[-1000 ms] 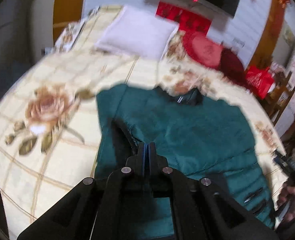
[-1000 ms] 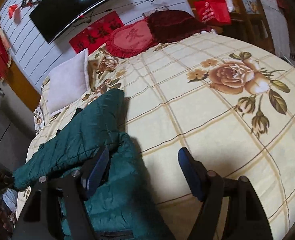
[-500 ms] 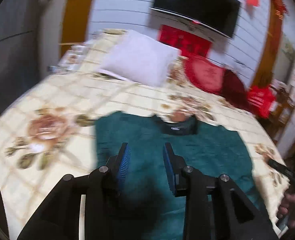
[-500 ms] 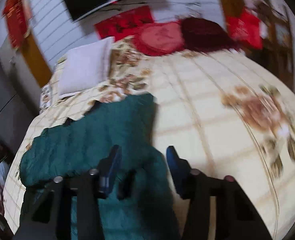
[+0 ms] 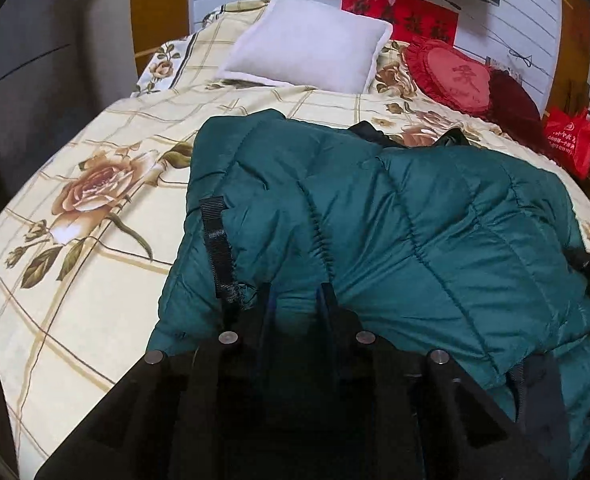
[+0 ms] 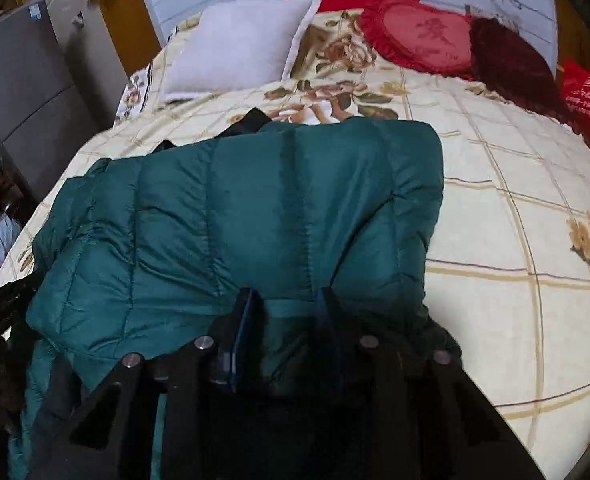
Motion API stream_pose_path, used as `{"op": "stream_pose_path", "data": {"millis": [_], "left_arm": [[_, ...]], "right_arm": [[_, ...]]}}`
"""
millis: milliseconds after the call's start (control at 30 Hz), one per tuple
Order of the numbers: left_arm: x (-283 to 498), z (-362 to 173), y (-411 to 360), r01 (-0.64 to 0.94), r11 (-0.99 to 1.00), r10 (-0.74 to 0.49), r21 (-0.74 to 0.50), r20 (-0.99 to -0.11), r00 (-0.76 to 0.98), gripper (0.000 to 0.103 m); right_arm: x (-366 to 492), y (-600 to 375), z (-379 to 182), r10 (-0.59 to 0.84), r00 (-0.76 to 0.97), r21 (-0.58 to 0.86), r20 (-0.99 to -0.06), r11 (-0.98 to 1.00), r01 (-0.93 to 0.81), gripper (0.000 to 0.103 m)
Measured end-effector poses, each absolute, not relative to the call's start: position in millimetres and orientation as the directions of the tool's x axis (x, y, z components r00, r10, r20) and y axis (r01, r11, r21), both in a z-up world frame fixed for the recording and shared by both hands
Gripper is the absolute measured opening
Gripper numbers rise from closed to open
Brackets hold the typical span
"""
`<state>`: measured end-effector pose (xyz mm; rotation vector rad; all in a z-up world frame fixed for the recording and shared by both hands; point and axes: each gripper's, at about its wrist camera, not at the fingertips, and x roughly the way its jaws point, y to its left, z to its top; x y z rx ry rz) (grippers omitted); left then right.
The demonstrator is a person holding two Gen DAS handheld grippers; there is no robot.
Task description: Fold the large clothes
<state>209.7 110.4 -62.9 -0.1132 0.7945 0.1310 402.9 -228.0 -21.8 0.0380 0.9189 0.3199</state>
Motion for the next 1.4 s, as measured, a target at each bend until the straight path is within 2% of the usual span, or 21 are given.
{"op": "stream_pose_path", "data": {"millis": [100,167,233,267,333,433,567,667,733,833,900,1000,1067,1133,1400], "left_arm": [[209.9,-63.2,112.8,-0.163,0.985,0.068,-0.065,-0.715,0.696,0.008],[210.0,-62.7,115.1,-0.164,0.983,0.060,-0.077,-0.714,0.698,0.008],[211.3,-62.2,116.2,-0.164,0.983,0.061,-0.077,-0.713,0.698,0.008],[211.3,-62.3,116.3,-0.164,0.983,0.060,-0.078,-0.713,0.698,0.008],[211.1,-62.4,116.6,-0.162,0.983,0.057,-0.080,-0.713,0.699,0.008],[212.0,-62.7,118.4,-0.158,0.983,0.044,-0.094,-0.712,0.701,0.008],[212.4,-61.9,116.3,-0.158,0.984,0.053,-0.081,-0.715,0.698,0.008],[209.2,-49.7,120.1,-0.150,0.984,0.039,-0.096,-0.707,0.706,0.008],[200.5,-26.1,122.8,-0.166,0.980,0.051,-0.108,-0.671,0.740,0.008],[195.2,17.8,113.6,-0.153,0.977,0.037,-0.146,-0.597,0.802,0.008],[203.2,28.6,99.9,-0.109,0.981,-0.006,-0.158,-0.592,0.806,0.009],[227.5,11.2,71.2,-0.046,0.994,-0.029,-0.095,-0.664,0.747,0.011],[241.4,-18.6,61.6,-0.028,0.997,-0.030,-0.067,-0.732,0.680,0.011],[247.6,-46.9,61.6,-0.023,0.998,-0.034,-0.063,-0.778,0.627,0.011],[241.1,-61.4,60.8,0.000,0.997,-0.057,-0.078,-0.724,0.688,0.015]], "right_arm": [[405.3,-232.1,8.4,0.247,0.658,0.140,-0.711,0.967,-0.212,0.031],[415.9,-234.9,25.2,0.233,0.718,0.166,-0.656,0.972,-0.164,0.038],[439.1,-231.6,21.8,0.176,0.715,0.143,-0.676,0.984,-0.107,0.053],[453.5,-229.5,9.1,0.160,0.673,0.129,-0.722,0.987,-0.097,0.054],[473.9,-228.0,-25.8,0.133,0.563,0.104,-0.815,0.991,-0.083,0.054],[470.7,-222.3,-42.4,0.112,0.594,0.050,-0.797,0.992,-0.120,0.054],[465.1,-223.3,-27.7,0.089,0.578,0.038,-0.811,0.994,-0.099,0.053],[435.8,-227.9,12.9,0.120,0.672,0.076,-0.730,0.993,-0.095,0.053],[413.6,-224.3,33.8,0.163,0.718,0.091,-0.677,0.986,-0.138,0.053],[388.4,-209.0,45.7,0.216,0.722,0.100,-0.657,0.974,-0.201,0.053],[379.0,-193.5,36.8,0.245,0.683,0.115,-0.688,0.966,-0.231,0.054],[370.5,-174.7,13.3,0.252,0.637,0.108,-0.729,0.960,-0.257,0.054],[367.8,-163.2,-10.0,0.219,0.605,0.073,-0.766,0.964,-0.257,0.056],[363.9,-160.2,-28.4,0.217,0.613,0.050,-0.760,0.960,-0.277,0.058],[362.7,-162.8,-42.0,0.234,0.627,0.053,-0.743,0.955,-0.293,0.058]]}}
